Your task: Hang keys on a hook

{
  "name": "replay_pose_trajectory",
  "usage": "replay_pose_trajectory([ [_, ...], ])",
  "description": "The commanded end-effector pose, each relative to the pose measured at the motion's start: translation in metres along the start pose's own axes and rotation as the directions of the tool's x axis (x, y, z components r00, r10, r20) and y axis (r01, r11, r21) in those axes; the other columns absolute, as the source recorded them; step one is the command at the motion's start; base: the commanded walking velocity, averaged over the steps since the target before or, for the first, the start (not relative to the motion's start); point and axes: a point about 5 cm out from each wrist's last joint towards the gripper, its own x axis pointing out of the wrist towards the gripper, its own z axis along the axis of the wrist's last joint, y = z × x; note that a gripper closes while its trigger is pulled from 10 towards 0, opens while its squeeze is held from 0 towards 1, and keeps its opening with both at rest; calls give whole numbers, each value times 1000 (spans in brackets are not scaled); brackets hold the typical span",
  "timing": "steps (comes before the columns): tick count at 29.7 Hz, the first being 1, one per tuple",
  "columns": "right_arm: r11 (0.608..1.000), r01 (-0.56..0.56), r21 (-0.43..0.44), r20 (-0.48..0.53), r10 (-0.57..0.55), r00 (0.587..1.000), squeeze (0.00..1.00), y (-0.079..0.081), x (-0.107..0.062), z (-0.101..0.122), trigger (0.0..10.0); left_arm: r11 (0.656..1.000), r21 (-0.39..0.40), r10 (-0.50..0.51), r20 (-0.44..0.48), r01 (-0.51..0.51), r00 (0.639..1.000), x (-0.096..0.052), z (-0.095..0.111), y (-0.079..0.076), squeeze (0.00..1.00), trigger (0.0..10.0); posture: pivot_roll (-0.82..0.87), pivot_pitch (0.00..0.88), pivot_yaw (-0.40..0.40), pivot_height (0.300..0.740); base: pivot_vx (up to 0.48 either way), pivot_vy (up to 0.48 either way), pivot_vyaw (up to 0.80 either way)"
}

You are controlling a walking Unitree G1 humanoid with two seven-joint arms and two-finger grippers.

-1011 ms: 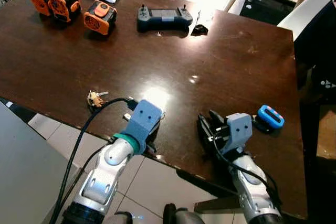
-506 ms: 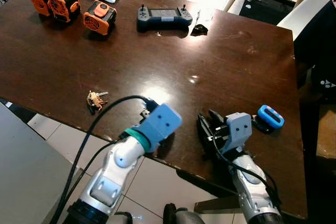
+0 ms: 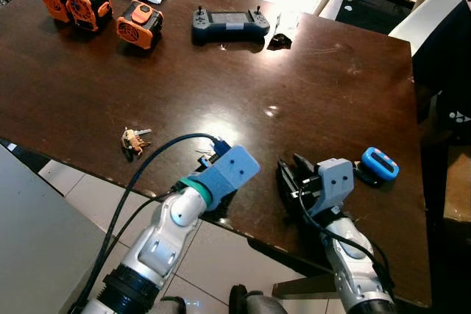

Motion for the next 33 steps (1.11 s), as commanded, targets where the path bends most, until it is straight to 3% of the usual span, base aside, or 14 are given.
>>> replay_pose_trajectory([
  [1, 1000, 9, 29, -137, -5, 991, 0, 3, -17, -28, 10000, 1000, -12, -8, -27, 7, 1000, -4, -8, -4, 0, 10000, -51, 190, -5, 740, 0, 0, 0],
  [9, 1000, 7, 31, -139, -2, 990, 0, 3, -16, -28, 10000, 1000, -21, -15, -5, 15, 1000, -12, -5, 4, 0, 10000, -40, 194, -12, 740, 0, 0, 0],
  [13, 1000, 0, 31, -143, 5, 990, 0, 4, -15, -29, 10000, 999, -20, -30, -63, 29, 998, -14, -13, 2, 0, 10000, -40, 194, -12, 740, 0, 0, 0],
  [17, 999, -2, 32, -143, 7, 990, 0, 4, -15, -28, 10000, 984, -178, -33, -143, 8, 989, -12, -21, -3, 0, 10000, -39, 200, -16, 740, 0, 0, 0],
  [20, 999, -1, 32, -144, 6, 990, 0, 4, -16, -29, 10000, 923, -382, -26, -173, -42, 985, -8, -18, -2, 0, 10000, -39, 200, -16, 740, 0, 0, 0],
  [22, 999, -1, 32, -144, 6, 990, 0, 4, -16, -29, 10000, 923, -382, -26, -173, -42, 985, -8, -18, -2, 0, 10000, -39, 200, -16, 740, 0, 0, 0],
  [24, 999, 0, 32, -147, 4, 989, 0, 4, -17, -29, 10000, 872, -486, -39, -167, -48, 985, -4, -11, -5, 0, 10000, -39, 200, -16, 740, 0, 0, 0],
  [33, 999, 0, 33, -147, 5, 989, 0, 5, -16, -30, 10000, 862, -505, -36, -169, -55, 985, -1, -4, -10, 0, 10000, -41, 201, -13, 740, 0, 0, 0],
])
